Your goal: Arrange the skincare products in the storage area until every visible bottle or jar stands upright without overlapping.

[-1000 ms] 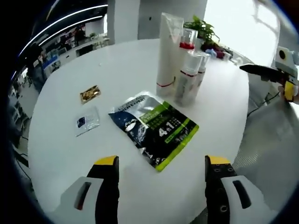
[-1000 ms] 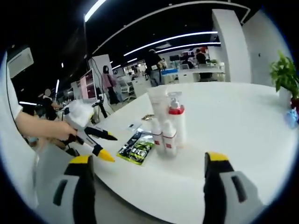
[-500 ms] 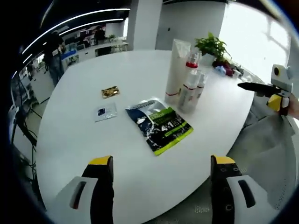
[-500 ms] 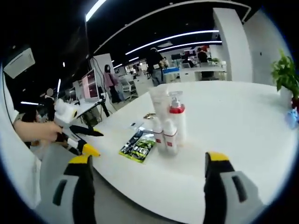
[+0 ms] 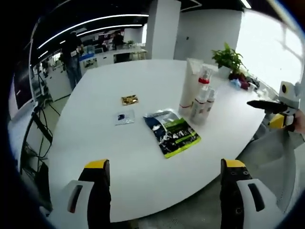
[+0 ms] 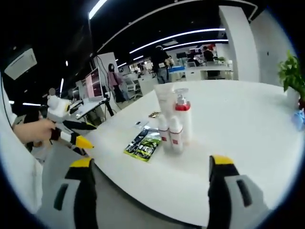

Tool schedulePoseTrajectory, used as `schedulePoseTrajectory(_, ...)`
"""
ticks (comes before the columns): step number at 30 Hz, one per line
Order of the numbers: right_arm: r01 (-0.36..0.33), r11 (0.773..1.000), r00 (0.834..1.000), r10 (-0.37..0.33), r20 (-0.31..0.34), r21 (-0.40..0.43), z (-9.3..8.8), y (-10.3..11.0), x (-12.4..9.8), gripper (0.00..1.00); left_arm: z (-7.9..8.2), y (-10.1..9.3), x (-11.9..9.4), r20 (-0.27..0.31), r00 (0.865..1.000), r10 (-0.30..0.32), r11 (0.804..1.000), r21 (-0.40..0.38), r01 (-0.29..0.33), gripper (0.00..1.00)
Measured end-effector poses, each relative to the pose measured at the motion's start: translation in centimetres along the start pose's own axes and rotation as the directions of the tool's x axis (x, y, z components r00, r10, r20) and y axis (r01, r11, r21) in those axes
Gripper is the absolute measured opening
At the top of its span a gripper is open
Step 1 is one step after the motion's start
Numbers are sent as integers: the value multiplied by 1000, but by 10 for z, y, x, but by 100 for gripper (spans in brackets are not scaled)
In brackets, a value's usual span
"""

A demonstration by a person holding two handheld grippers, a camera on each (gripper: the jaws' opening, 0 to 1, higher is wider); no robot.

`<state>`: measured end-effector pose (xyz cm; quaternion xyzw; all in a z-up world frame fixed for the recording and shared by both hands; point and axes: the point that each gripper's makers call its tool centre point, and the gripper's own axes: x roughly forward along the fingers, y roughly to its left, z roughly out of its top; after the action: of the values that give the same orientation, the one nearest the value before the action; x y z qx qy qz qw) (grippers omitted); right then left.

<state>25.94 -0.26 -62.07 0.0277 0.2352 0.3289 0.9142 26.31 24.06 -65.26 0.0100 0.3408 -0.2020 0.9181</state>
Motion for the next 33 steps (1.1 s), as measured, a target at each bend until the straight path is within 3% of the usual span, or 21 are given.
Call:
schedulePoseTrajectory(5, 0, 999, 1000, -1, -20, -48, -6, 2, 2, 100, 0, 7, 1, 13, 999, 35, 999, 2, -35, 95)
schedulePoseTrajectory(19, -19, 999, 1000, 19, -19, -40, -8, 2, 3, 100, -1, 9, -1, 2, 997, 76, 997, -8, -76, 93)
schedulePoseTrajectory(33, -55, 998, 998, 54, -43, -18, -12, 5, 6, 99, -2, 10, 19, -60, 996, 69, 997, -41, -72, 91)
